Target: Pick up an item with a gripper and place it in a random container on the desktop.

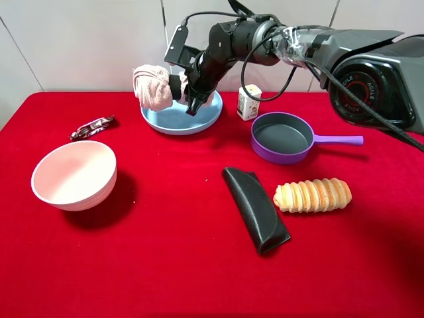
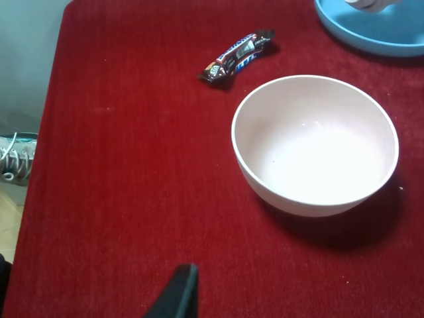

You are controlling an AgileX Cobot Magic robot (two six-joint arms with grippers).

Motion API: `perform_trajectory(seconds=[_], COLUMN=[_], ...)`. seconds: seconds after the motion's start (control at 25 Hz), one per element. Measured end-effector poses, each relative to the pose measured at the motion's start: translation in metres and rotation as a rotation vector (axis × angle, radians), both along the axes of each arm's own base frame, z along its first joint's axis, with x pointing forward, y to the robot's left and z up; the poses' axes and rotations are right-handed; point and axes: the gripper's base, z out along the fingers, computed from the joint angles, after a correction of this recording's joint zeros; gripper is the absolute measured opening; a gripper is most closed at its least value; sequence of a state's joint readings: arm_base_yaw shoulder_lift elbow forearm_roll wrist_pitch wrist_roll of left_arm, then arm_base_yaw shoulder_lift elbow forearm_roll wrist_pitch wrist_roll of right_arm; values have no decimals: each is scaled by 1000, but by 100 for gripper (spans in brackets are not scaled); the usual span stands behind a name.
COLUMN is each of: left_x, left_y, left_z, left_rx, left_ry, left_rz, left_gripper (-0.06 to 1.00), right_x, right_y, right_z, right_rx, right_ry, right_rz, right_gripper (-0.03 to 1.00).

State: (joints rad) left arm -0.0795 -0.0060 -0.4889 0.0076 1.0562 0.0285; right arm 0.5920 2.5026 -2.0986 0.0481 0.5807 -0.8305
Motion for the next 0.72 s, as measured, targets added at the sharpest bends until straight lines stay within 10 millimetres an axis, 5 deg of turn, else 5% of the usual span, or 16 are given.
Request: perform_trajectory(seconds=[0.4, 0.72], left_x=[0, 0], left_y=[0, 0], left_z=[0, 0], left_rx=[0, 0], left_ry=[0, 0], left_rz=[0, 0], left_gripper=[99, 99], right_x=[0, -1], right_y=[-1, -1], right_z=[-1, -1], right_rx=[-18, -21], right_ry=[3, 10], right_rz=[5, 4], right_gripper=[28, 66])
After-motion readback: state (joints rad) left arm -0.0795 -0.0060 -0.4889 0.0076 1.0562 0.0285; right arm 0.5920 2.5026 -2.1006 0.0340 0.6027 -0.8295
